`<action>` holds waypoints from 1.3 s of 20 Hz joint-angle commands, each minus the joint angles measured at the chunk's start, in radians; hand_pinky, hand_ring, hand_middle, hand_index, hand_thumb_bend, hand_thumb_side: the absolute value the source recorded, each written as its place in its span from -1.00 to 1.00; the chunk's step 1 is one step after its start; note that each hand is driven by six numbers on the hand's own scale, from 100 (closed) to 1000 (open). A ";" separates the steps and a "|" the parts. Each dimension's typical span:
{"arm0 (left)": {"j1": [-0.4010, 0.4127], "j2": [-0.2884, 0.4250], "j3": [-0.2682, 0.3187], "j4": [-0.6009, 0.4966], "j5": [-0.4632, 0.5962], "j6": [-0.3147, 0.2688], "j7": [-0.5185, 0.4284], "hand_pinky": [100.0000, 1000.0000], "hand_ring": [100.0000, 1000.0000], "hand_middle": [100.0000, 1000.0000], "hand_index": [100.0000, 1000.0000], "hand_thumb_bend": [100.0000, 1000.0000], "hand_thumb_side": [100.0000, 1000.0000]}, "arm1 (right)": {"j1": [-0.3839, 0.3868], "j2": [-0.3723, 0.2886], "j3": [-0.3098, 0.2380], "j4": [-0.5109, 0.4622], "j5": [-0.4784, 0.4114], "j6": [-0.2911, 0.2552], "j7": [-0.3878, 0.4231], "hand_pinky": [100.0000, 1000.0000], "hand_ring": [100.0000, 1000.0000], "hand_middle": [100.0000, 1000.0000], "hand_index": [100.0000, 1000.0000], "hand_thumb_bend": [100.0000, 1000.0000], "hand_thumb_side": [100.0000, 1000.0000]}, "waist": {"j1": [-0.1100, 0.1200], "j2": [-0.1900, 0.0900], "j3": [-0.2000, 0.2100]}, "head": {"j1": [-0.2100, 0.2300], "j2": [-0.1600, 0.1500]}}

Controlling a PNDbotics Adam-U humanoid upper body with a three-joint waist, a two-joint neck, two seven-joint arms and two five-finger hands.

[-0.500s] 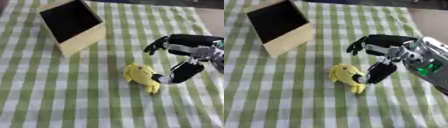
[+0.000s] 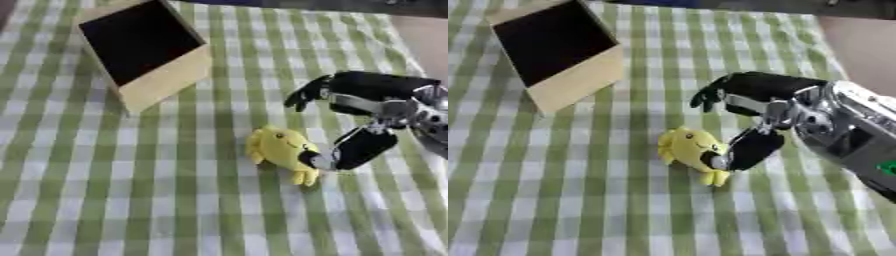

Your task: Pick up objects on the table and place them in the box.

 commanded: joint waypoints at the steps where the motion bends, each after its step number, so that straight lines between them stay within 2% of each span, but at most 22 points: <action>1: -0.001 0.011 0.003 -0.013 -0.003 -0.001 -0.007 0.35 0.43 0.32 0.55 0.04 0.06 | -0.009 -0.006 -0.006 -0.012 0.029 0.017 0.019 0.69 0.75 0.47 0.79 -0.40 -0.54 | 0.008 -0.015 0.002 | -0.005 0.005; 9: 0.001 0.004 0.001 -0.013 -0.004 0.000 -0.012 0.34 0.43 0.32 0.54 0.03 0.07 | 0.007 0.018 0.006 -0.012 0.099 0.053 0.052 0.67 0.65 0.43 0.75 -0.42 -0.54 | 0.011 -0.009 0.006 | -0.009 0.002; 16: 0.002 -0.003 0.001 -0.013 -0.005 0.000 -0.016 0.34 0.42 0.32 0.54 0.02 0.08 | 0.013 0.045 0.013 0.000 0.122 0.075 0.063 0.62 0.50 0.28 0.71 -0.48 -0.51 | 0.016 -0.005 0.010 | -0.013 0.000; 20: 0.002 -0.006 0.000 -0.013 -0.005 0.001 -0.019 0.34 0.42 0.32 0.53 0.01 0.08 | 0.014 0.061 0.022 0.024 0.119 0.072 0.060 0.61 0.48 0.18 0.71 -0.52 -0.49 | 0.018 -0.003 0.013 | -0.015 -0.001; 26: 0.002 -0.009 0.000 -0.013 -0.005 0.000 -0.020 0.34 0.42 0.32 0.53 0.00 0.08 | 0.019 0.075 0.028 0.075 0.127 0.047 0.049 0.62 0.50 0.21 0.73 -0.49 -0.50 | 0.020 -0.002 0.018 | -0.016 -0.005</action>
